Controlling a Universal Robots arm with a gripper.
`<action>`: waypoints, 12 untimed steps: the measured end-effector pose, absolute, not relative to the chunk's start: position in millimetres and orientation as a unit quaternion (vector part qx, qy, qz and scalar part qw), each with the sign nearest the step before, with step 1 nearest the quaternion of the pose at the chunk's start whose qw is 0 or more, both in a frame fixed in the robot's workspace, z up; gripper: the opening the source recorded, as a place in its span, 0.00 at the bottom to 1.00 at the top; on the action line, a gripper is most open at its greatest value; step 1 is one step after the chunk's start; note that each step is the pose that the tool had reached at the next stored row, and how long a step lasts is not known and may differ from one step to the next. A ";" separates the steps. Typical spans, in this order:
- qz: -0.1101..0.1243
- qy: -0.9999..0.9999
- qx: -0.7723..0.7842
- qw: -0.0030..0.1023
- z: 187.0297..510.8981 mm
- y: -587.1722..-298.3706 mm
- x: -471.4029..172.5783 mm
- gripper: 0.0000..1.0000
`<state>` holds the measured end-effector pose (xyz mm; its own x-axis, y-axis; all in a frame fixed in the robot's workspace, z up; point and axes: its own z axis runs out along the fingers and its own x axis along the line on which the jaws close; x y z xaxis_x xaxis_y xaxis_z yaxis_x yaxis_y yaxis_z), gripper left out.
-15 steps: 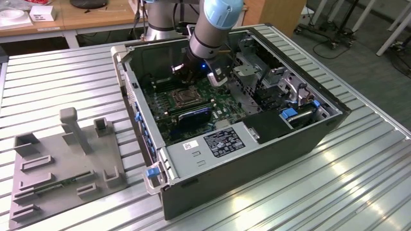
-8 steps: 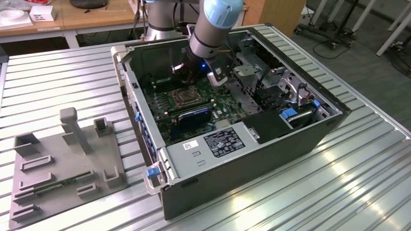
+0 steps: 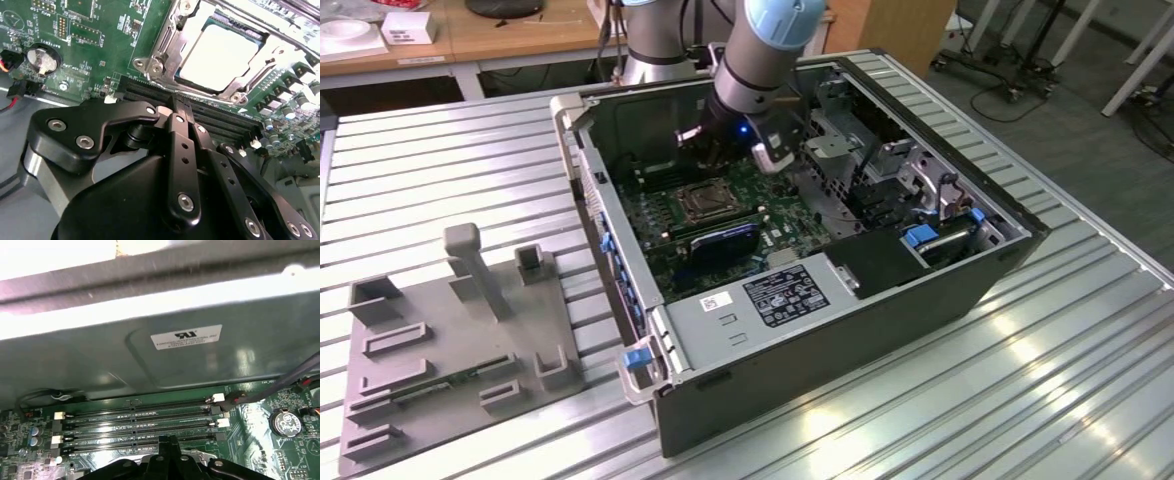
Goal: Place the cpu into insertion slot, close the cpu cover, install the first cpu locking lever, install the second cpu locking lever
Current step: 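Install the first cpu locking lever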
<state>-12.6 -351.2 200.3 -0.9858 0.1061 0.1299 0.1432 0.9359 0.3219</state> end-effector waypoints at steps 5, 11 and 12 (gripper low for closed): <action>-0.158 -0.984 -0.064 0.055 204.9 -351.2 -12.6 0.11; -0.106 -0.991 -0.067 0.051 205.9 -351.1 -12.5 0.11; -0.100 -0.991 -0.067 0.051 206.4 -351.1 -12.5 0.11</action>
<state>-12.5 -351.1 206.4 -0.9858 0.1229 0.1145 0.1432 0.9711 0.1909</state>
